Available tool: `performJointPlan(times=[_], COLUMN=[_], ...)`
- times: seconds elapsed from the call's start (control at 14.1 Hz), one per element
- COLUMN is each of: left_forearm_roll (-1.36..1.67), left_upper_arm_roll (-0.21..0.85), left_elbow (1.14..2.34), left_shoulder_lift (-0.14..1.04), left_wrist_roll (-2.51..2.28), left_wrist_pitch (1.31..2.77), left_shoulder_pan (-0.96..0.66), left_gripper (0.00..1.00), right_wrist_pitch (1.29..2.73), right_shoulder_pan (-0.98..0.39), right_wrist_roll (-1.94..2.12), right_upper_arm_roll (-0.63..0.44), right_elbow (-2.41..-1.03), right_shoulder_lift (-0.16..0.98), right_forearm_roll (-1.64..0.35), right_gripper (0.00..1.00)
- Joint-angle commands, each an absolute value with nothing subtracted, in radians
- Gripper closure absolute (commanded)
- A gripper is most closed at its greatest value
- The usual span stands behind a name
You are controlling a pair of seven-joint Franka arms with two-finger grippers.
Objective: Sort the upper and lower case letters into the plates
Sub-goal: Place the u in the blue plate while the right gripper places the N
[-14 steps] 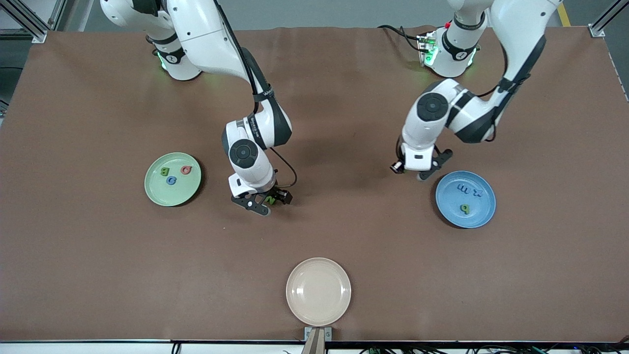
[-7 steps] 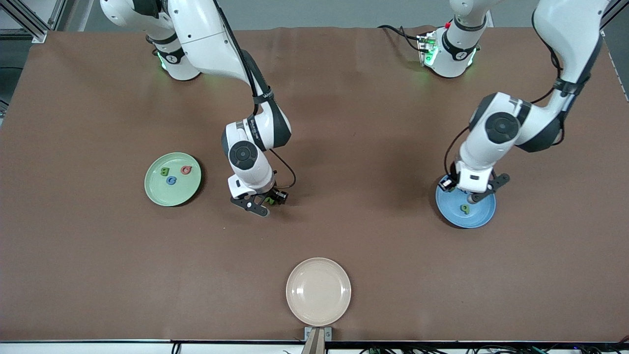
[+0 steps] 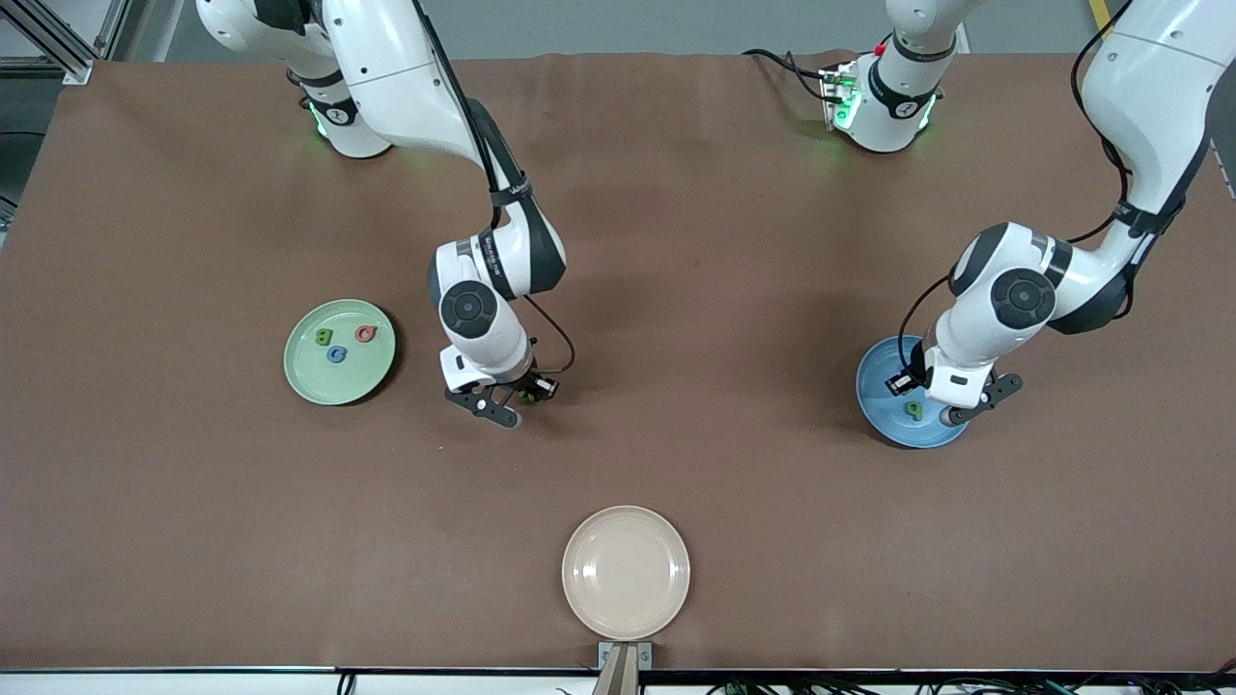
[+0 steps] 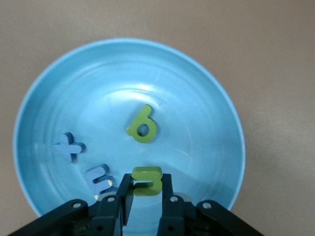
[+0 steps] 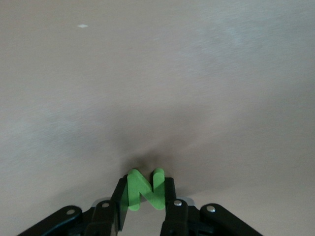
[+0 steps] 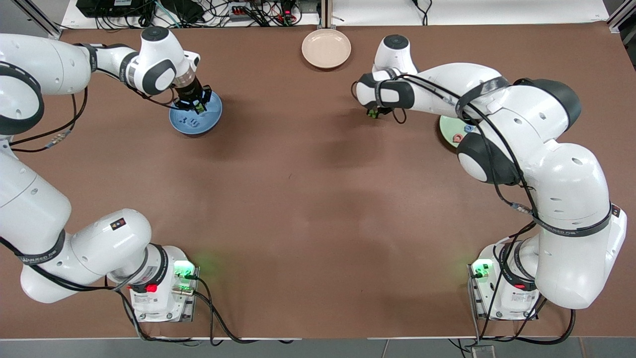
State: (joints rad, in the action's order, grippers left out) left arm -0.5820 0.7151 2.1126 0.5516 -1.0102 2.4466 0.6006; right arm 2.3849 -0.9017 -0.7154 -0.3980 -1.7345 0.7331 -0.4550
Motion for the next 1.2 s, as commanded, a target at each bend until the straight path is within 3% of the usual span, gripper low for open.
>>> performJointPlan(times=[0.0, 0.14, 0.21, 0.28, 0.35, 0.42, 0.49, 0.78, 1.13], left_forearm_roll=[-0.598, -0.600, -0.598, -0.600, -0.600, -0.598, -0.597, -0.586, -0.586], left_upper_arm_roll=[0.726, 0.724, 0.724, 0.724, 0.724, 0.726, 0.726, 0.732, 0.735], left_elbow=[2.097, 2.098, 2.098, 2.095, 2.092, 2.085, 2.076, 2.037, 1.997], left_shoulder_lift=[0.572, 0.577, 0.577, 0.578, 0.577, 0.575, 0.575, 0.565, 0.568], left_wrist_roll=[-1.009, -1.009, -1.008, -1.003, -1.002, -1.002, -1.002, -1.011, -1.003], left_wrist_pitch=[2.427, 2.427, 2.428, 2.427, 2.428, 2.428, 2.428, 2.428, 2.427], left_shoulder_pan=[0.607, 0.607, 0.607, 0.607, 0.607, 0.607, 0.607, 0.604, 0.592], left_gripper=[0.75, 0.73, 0.68, 0.49, 0.22, 0.07, 0.00, 0.00, 0.00], right_wrist_pitch=[2.330, 2.332, 2.332, 2.333, 2.339, 2.347, 2.368, 2.508, 2.553], right_shoulder_pan=[-0.884, -0.882, -0.884, -0.885, -0.891, -0.893, -0.893, -0.879, -0.769], right_wrist_roll=[-0.631, -0.513, -0.442, -0.383, -0.333, -0.298, -0.284, -0.235, -0.120], right_upper_arm_roll=[-0.442, -0.494, -0.532, -0.561, -0.590, -0.616, -0.629, -0.637, -0.632], right_elbow=[-1.822, -1.931, -1.994, -2.046, -2.101, -2.152, -2.190, -2.301, -2.310], right_shoulder_lift=[0.629, 0.527, 0.473, 0.430, 0.395, 0.364, 0.344, 0.330, 0.354], right_forearm_roll=[-0.466, -0.463, -0.462, -0.459, -0.456, -0.439, -0.405, -0.344, -0.345], right_gripper=[1.00, 1.00, 1.00, 1.00, 1.00, 1.00, 1.00, 1.00, 1.00])
